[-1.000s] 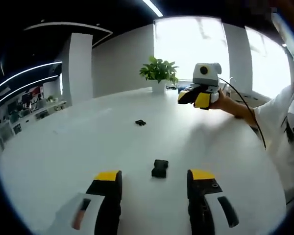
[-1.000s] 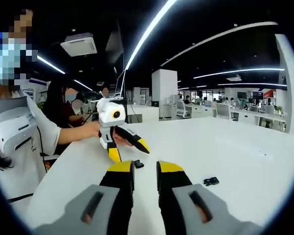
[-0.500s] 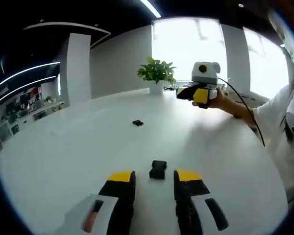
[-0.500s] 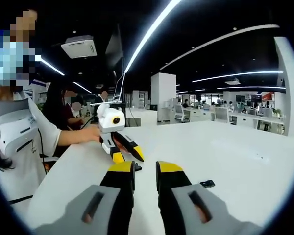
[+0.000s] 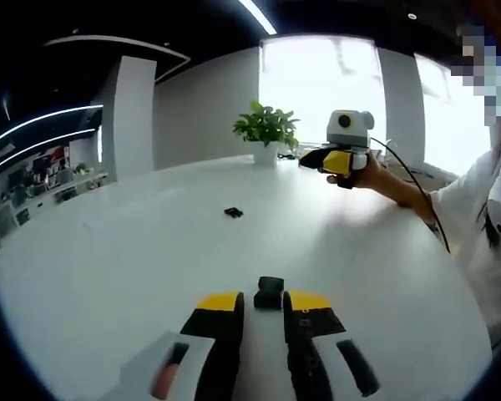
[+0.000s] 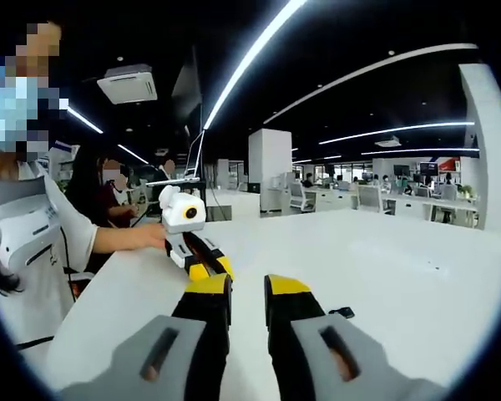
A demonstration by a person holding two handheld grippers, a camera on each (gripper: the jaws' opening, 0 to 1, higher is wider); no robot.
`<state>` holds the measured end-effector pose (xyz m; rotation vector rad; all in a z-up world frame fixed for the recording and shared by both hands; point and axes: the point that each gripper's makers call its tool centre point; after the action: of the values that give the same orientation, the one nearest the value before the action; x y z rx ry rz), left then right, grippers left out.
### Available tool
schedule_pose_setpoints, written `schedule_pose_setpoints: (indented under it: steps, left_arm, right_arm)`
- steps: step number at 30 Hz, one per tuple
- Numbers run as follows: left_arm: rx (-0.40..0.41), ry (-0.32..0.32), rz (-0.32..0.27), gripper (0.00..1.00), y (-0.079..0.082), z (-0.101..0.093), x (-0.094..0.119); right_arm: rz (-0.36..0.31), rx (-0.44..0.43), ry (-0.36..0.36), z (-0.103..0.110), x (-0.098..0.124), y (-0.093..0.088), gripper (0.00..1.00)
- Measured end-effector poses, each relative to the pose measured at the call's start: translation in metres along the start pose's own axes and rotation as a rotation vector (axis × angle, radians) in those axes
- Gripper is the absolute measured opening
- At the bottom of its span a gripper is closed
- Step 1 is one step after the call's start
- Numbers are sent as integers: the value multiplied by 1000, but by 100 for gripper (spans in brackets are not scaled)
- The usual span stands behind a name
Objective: Snap the two parts of the plastic buckle together until the buckle closes and remains connected.
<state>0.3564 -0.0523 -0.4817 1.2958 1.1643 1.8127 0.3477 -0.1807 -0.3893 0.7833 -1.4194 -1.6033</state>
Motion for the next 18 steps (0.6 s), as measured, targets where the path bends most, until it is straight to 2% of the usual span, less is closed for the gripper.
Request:
schedule_pose_setpoints:
  steps: [6,15,18]
  left_arm:
    - [-12,1,-13,12,0,-1,1]
    - [-33,11,-9,12,0,-2,2]
    - [-26,-3,-34,12,7,-7,5]
  right_arm:
    - [-6,5,-17,-2,2,1,15]
    - [-27,-6,-51,-13,7,4,14]
    - [-23,-13,-69,-18,7,2,14]
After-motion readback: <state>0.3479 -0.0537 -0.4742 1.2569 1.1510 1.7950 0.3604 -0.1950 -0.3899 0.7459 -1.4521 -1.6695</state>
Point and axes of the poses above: the point that each gripper's makers call its tool centre point, and the gripper's own axes: x roughly backward along the fingers, z roughly to its left, y roughly out of its top, and after that the axes turned 12 degrees about -x, right-handed
